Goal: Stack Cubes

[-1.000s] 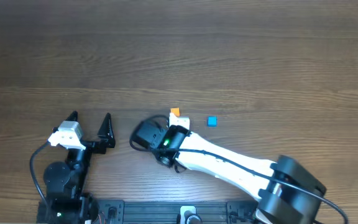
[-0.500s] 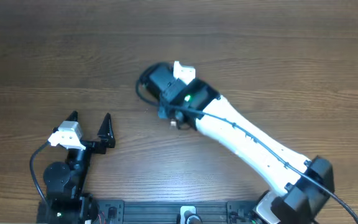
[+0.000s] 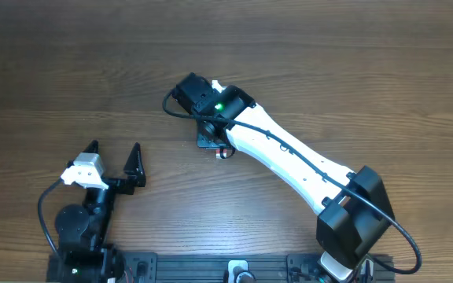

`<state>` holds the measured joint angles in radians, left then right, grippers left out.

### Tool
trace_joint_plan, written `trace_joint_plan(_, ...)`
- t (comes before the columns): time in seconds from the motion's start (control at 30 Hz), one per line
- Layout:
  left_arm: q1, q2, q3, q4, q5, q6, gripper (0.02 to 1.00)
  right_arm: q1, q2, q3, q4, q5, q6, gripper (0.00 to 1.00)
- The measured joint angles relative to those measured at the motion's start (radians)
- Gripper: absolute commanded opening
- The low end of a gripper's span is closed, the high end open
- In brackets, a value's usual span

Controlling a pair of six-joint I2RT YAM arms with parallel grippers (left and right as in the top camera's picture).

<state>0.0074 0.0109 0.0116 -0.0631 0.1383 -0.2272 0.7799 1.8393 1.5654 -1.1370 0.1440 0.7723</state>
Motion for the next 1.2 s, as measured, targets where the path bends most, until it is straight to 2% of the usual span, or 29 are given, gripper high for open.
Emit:
trace_joint_plan(0.6, 0.000, 0.000, 0.000, 0.000, 0.000, 0.000, 1.000, -0.013, 0.053, 0.000, 0.013, -0.041, -0.012, 0.012)
trace_joint_plan(1.2, 0.000, 0.000, 0.000, 0.000, 0.000, 0.000, 1.000, -0.013, 0.067, 0.000, 0.039, -0.040, -0.014, 0.009)
